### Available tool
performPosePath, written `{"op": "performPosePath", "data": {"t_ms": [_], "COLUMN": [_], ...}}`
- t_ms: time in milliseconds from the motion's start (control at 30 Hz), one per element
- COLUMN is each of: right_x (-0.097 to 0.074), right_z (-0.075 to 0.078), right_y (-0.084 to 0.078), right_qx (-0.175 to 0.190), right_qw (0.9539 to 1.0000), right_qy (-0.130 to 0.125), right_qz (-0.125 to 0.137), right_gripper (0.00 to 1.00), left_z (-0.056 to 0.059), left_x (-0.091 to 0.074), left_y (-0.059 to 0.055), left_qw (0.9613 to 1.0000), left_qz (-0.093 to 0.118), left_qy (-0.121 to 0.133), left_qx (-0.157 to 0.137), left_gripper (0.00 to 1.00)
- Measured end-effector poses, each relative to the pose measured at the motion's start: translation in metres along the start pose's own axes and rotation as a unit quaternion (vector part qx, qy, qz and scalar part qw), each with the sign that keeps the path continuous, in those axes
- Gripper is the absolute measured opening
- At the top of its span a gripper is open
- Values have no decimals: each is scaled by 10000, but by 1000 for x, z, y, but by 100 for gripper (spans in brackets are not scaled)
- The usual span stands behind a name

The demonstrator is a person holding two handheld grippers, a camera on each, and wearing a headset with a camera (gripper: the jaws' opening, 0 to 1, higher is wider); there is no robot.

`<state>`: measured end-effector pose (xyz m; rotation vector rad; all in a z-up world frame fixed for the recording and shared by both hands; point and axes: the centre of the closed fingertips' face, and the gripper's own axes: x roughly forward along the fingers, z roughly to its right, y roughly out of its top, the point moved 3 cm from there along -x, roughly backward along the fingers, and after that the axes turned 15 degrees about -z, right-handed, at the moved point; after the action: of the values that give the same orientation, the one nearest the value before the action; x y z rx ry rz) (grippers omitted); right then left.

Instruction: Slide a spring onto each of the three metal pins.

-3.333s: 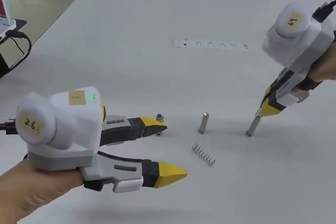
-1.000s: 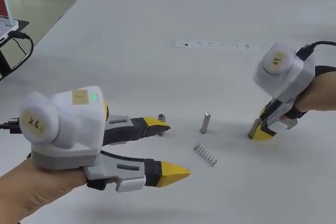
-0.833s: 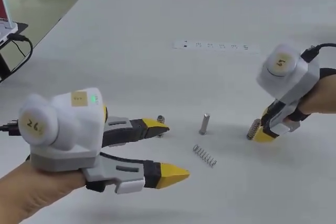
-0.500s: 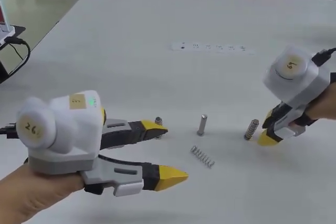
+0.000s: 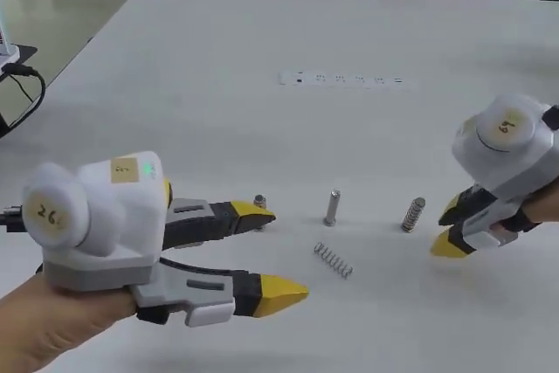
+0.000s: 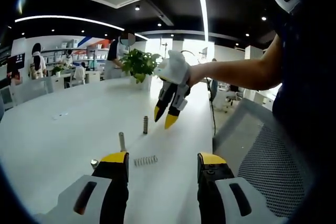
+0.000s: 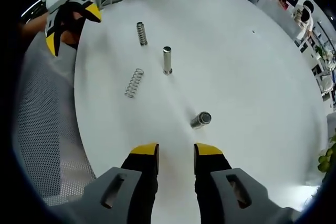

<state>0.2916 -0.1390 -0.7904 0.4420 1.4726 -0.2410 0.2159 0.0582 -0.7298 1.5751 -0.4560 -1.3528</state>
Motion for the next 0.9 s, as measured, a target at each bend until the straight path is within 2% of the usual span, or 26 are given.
{"op": "performPosePath", "data": {"t_ms": [33, 133, 500, 733, 900], "right_x": [-2, -3, -6, -8, -4], "right_z": [-5, -11, -31, -45, -54], "right_y": [0, -1, 5, 20, 33], "right_qx": [20, 11, 67, 43, -107], "right_qw": [10000, 10000, 9991, 9972, 9968], "right_qy": [10, 2, 136, 294, 361], "right_qz": [90, 96, 392, 681, 704], "right_gripper": [25, 25, 25, 25, 25], "left_z": [0, 0, 0, 1, 2], "left_x": [0, 0, 2, 2, 1], "left_y": [0, 0, -1, -1, -1], "left_qw": [10000, 10000, 10000, 10000, 10000], "left_qz": [5, -1, -20, -18, -24], "left_qy": [4, 3, -16, -16, -25], "left_qx": [0, 5, 33, 52, 57], "left_gripper": [47, 47, 47, 47, 47]}}
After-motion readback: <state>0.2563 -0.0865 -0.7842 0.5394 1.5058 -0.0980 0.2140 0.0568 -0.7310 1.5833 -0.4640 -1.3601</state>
